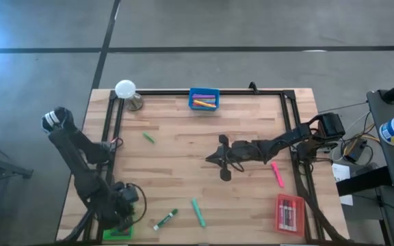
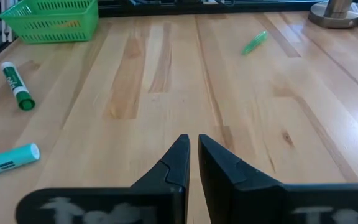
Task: Pick & Place Markers
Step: Put the yellow pen into the green bin, then put the green marker into the orange bin
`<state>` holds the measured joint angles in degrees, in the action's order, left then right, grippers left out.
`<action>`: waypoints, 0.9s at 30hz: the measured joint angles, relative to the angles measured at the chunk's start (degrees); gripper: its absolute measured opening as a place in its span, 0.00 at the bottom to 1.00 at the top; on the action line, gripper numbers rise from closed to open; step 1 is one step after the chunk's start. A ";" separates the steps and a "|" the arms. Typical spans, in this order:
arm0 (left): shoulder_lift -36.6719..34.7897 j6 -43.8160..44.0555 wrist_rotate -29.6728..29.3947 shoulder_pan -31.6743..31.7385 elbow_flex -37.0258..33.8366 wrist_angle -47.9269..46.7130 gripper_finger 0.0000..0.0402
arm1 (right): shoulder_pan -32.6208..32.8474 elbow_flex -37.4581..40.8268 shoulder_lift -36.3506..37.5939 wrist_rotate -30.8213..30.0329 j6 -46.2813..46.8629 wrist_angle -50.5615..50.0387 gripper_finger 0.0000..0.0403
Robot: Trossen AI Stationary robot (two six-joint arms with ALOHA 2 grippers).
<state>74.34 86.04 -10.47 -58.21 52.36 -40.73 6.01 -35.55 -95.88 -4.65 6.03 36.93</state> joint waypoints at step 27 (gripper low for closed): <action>4.04 2.24 13.55 1.06 3.60 -13.71 0.28 | 0.43 0.07 0.00 0.03 -0.03 -0.31 0.07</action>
<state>78.38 88.28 3.08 -57.15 55.96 -54.44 6.44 -35.48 -95.88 -4.62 6.00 36.62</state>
